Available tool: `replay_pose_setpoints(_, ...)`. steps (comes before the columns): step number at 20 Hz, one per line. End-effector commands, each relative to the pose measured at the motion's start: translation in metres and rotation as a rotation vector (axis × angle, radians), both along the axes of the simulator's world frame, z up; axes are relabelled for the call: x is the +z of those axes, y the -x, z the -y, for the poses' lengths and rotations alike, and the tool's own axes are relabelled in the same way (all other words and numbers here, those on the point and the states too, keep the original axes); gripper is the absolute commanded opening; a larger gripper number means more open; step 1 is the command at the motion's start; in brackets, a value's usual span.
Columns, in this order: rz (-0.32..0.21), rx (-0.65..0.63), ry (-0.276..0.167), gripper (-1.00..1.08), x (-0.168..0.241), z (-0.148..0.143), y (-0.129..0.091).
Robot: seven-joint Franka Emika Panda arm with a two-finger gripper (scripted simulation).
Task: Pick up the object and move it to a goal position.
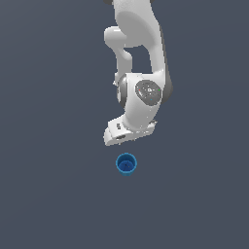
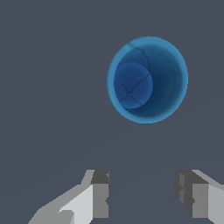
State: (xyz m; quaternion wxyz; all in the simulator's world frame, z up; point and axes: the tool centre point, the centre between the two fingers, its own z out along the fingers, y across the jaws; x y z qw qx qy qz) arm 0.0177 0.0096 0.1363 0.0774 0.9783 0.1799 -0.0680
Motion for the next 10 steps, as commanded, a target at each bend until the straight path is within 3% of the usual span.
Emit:
replay_pose_setpoints(1, -0.048, 0.097, 0.050, 0.28, -0.009, -0.005, -0.003)
replay_pose_setpoints(10, -0.250, 0.454, 0.275, 0.28, -0.035, -0.017, -0.017)
